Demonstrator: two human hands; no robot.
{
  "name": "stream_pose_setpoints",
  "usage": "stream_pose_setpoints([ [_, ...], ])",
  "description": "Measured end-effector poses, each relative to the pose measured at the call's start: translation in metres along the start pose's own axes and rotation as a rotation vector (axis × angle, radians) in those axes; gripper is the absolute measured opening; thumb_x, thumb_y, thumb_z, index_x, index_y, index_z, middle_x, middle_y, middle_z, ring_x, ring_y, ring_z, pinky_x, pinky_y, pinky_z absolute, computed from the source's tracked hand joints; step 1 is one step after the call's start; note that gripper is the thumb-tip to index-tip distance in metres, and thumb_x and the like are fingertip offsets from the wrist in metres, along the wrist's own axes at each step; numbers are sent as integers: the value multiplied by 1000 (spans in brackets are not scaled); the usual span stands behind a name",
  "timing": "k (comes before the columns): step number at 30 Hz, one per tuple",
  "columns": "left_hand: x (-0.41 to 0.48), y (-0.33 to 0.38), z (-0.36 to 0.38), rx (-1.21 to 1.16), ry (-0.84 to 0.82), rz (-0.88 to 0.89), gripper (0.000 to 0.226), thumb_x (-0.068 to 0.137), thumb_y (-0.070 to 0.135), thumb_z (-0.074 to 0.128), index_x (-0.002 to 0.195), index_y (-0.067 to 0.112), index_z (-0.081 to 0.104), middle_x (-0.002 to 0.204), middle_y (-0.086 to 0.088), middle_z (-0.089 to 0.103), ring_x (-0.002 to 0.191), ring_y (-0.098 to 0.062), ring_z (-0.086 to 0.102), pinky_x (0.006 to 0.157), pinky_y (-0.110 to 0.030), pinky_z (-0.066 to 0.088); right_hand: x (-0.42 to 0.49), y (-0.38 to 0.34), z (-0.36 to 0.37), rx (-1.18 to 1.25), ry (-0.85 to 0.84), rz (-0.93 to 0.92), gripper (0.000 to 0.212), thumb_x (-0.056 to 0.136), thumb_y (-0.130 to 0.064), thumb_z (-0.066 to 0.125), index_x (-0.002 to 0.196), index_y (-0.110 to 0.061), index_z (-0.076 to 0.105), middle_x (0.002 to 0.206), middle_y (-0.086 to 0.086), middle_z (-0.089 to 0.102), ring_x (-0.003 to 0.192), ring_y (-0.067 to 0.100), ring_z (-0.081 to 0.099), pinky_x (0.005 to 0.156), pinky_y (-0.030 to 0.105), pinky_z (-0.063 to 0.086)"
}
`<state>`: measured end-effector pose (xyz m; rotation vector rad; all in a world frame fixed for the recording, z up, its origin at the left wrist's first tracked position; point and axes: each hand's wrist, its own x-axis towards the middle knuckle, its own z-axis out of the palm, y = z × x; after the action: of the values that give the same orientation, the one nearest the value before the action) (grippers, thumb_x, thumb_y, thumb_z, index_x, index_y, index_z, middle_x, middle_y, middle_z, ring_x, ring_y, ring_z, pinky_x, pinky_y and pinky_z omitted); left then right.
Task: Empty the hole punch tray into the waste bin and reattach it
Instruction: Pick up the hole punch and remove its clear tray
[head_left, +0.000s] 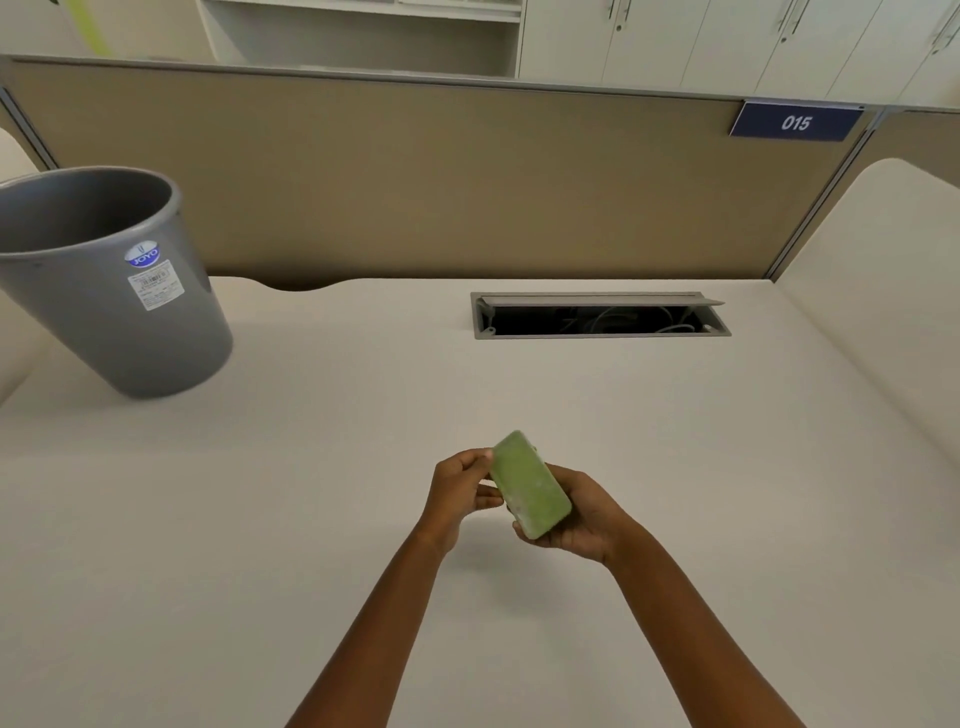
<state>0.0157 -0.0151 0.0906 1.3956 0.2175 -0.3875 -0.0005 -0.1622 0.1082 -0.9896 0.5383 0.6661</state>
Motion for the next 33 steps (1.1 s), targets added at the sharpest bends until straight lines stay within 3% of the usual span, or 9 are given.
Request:
stream_pose_setpoints([
  [4, -4, 0, 6, -137, -13, -80, 39, 100, 35, 30, 108, 7, 56, 92, -9, 63, 81, -23, 62, 75, -29, 53, -1, -4, 13, -241, 161, -142, 21, 89, -26, 54, 96, -8, 63, 83, 7, 58, 72, 18, 54, 58, 29, 50],
  [7, -6, 1, 13, -320, -26, -154, 50, 99, 41, 21, 100, 8, 59, 94, -10, 63, 84, -23, 62, 76, -32, 52, 0, 2, 25, -463, 349, -296, 35, 86, -27, 58, 116, -8, 55, 94, 5, 58, 80, 17, 56, 63, 28, 48],
  [10, -9, 3, 18, -457, 4, -184, 48, 101, 36, 19, 97, 11, 60, 90, -10, 63, 82, -22, 60, 74, -33, 50, -1, 10, 35, -642, 492, -480, 46, 81, -23, 64, 123, -9, 50, 109, 4, 56, 94, 17, 54, 72, 26, 44],
  [14, -12, 4, 20, -565, 39, -217, 46, 101, 36, 22, 92, 15, 61, 82, -7, 66, 79, -18, 60, 67, -30, 48, -5, 16, 44, -774, 499, -553, 53, 77, -18, 68, 124, -10, 45, 105, 3, 54, 91, 16, 52, 73, 24, 41],
  [19, -10, 4, 18, -547, 79, -231, 44, 101, 34, 26, 85, 14, 62, 57, 0, 71, 70, -16, 61, 61, -29, 49, -4, 15, 47, -902, 484, -538, 37, 82, -20, 63, 115, -6, 54, 95, -1, 53, 86, 15, 51, 66, 21, 39],
  [22, -9, 5, 17, -564, 99, -234, 45, 101, 32, 27, 80, 13, 61, 48, 2, 70, 59, -14, 66, 62, -29, 49, -3, 14, 48, -840, 452, -533, 29, 88, -23, 56, 112, -7, 57, 95, -1, 54, 87, 15, 51, 71, 23, 39],
  [26, -8, 6, 20, -582, 129, -238, 43, 101, 26, 28, 77, 12, 60, 44, 2, 68, 70, -18, 58, 63, -29, 46, -4, 15, 50, -719, 394, -551, 18, 90, -20, 53, 105, -11, 56, 84, -6, 53, 77, 9, 52, 60, 16, 40],
  [29, -7, 8, 20, -572, 145, -242, 41, 100, 25, 29, 75, 12, 60, 43, 3, 68, 61, -15, 62, 57, -27, 50, -4, 15, 50, -657, 369, -551, 7, 90, -19, 52, 95, -14, 52, 79, -9, 52, 71, 2, 50, 59, 16, 40],
  [33, -5, 8, 19, -581, 183, -263, 35, 97, 20, 38, 71, 8, 58, 39, -2, 65, 60, -20, 61, 59, -32, 48, -4, 13, 51, -621, 354, -559, 6, 89, -19, 53, 94, -15, 52, 79, -11, 52, 76, 8, 52, 62, 17, 42],
])
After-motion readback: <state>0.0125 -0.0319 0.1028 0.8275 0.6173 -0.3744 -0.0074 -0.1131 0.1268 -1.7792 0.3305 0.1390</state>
